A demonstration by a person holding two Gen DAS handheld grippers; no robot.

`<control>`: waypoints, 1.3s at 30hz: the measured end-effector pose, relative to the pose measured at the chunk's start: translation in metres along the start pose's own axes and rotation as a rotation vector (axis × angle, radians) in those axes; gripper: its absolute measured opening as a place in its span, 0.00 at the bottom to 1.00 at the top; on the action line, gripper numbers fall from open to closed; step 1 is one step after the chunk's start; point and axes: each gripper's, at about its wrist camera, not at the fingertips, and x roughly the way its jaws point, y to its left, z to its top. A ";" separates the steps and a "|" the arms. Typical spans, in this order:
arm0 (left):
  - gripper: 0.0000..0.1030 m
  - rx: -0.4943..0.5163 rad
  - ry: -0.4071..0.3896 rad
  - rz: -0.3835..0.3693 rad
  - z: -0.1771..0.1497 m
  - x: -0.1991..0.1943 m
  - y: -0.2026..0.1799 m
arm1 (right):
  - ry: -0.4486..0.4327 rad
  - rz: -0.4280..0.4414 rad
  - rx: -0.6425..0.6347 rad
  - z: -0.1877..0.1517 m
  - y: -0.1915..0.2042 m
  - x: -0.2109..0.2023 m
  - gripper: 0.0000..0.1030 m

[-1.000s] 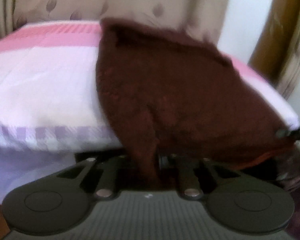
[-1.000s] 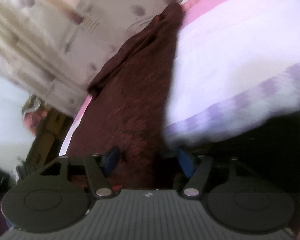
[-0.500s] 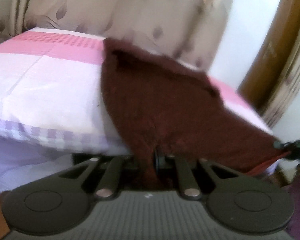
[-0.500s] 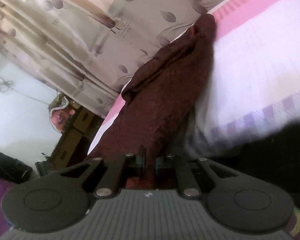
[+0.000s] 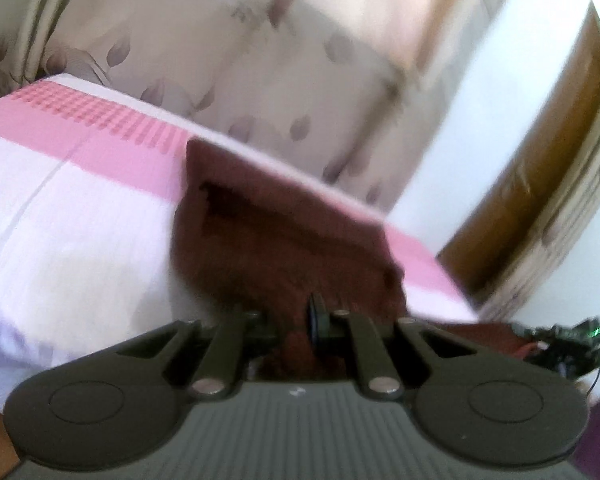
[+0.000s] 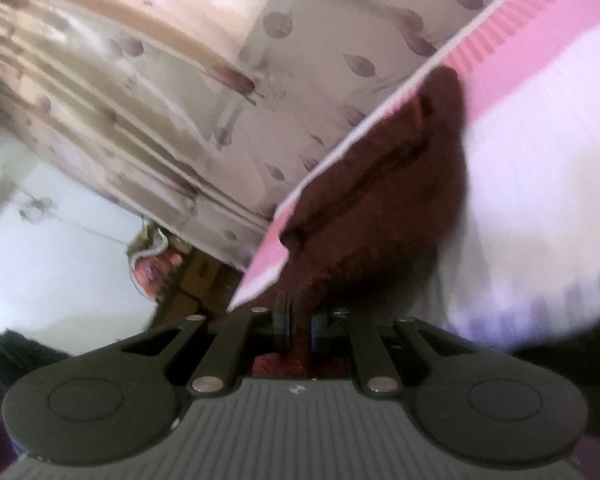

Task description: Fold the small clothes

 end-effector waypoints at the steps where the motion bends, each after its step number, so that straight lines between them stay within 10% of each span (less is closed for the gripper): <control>1: 0.11 -0.009 -0.014 -0.003 0.010 0.005 -0.001 | -0.013 0.011 0.005 0.010 0.000 0.003 0.14; 17: 0.11 0.030 -0.055 0.104 0.138 0.180 0.012 | -0.071 -0.054 0.041 0.181 -0.061 0.112 0.14; 34: 0.16 -0.042 0.026 0.165 0.165 0.282 0.063 | -0.149 -0.121 0.277 0.223 -0.171 0.206 0.25; 36: 0.26 -0.066 0.024 0.144 0.167 0.282 0.064 | -0.199 -0.089 0.329 0.222 -0.181 0.204 0.44; 38: 0.77 -0.122 0.000 0.114 0.169 0.276 0.069 | -0.294 -0.024 0.388 0.218 -0.187 0.195 0.75; 39: 0.86 -0.149 -0.056 0.110 0.170 0.269 0.072 | -0.355 0.014 0.428 0.215 -0.191 0.188 0.81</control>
